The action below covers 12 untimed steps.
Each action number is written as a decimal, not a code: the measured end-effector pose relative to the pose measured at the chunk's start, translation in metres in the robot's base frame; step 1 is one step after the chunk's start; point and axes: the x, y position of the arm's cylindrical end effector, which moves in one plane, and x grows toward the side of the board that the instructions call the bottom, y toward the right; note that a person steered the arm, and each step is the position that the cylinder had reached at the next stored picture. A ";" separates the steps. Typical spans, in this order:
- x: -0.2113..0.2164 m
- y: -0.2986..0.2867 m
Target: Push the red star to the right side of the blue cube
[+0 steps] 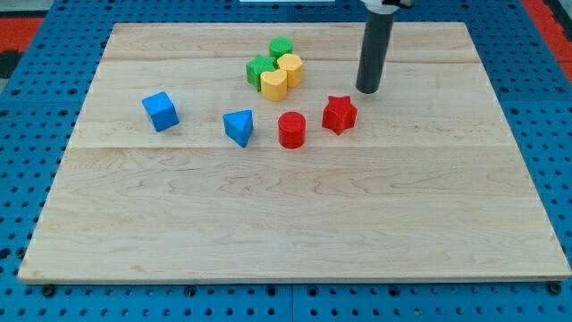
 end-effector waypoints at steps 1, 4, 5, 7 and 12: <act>0.000 0.005; -0.002 0.021; -0.002 0.022; 0.033 0.022; 0.053 -0.102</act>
